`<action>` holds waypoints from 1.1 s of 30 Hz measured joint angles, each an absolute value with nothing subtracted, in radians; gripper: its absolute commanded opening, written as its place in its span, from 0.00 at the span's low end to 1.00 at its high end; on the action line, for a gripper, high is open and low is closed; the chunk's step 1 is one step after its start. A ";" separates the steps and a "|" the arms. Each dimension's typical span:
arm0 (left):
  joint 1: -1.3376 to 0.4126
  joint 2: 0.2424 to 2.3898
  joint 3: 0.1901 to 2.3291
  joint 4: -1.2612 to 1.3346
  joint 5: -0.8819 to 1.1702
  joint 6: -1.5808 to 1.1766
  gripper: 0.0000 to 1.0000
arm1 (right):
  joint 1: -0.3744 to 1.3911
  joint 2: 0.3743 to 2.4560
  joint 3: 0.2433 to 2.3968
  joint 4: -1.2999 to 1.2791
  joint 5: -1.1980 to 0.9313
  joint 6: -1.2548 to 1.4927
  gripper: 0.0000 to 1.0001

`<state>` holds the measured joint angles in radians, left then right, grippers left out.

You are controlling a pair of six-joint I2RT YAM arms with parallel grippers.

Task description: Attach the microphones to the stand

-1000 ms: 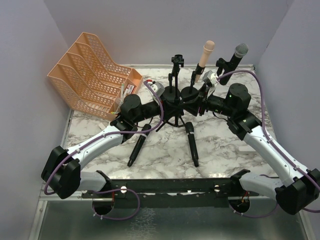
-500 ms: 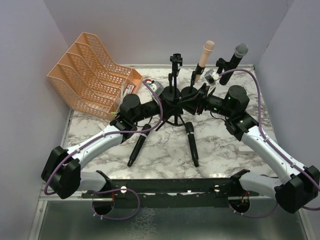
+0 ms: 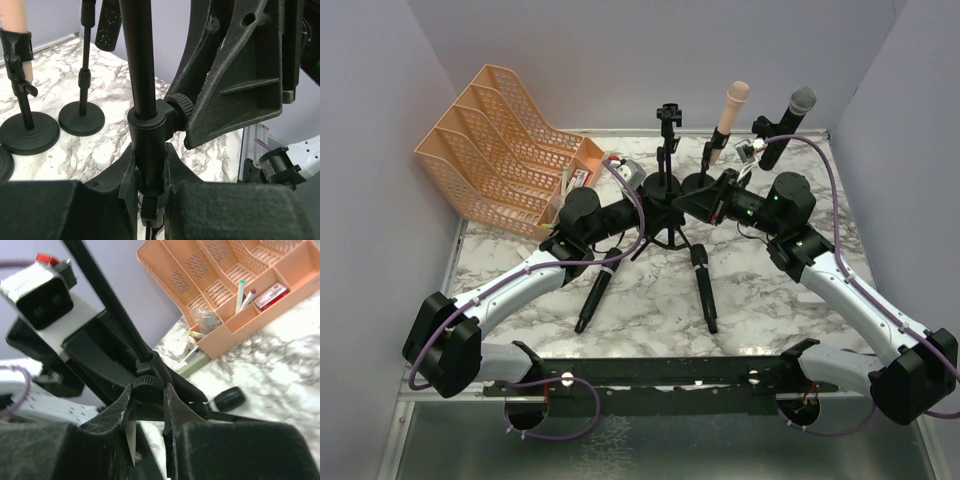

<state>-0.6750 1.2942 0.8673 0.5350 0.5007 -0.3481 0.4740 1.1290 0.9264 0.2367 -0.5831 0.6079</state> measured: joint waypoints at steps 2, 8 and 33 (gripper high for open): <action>-0.675 1.294 0.867 0.537 0.488 -0.350 0.00 | 0.480 1.128 0.922 0.231 -0.536 0.731 0.01; -0.675 1.297 0.867 0.530 0.469 -0.356 0.00 | 0.490 1.117 0.890 0.233 -0.449 1.018 0.40; -0.688 1.297 0.865 0.532 0.506 -0.387 0.00 | 0.466 1.070 1.061 0.001 -0.701 -0.031 0.63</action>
<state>-0.6876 1.2972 0.8650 0.5320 0.5060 -0.3870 0.4656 1.0702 1.0611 0.0010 -0.7006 -0.0315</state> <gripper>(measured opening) 0.174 0.652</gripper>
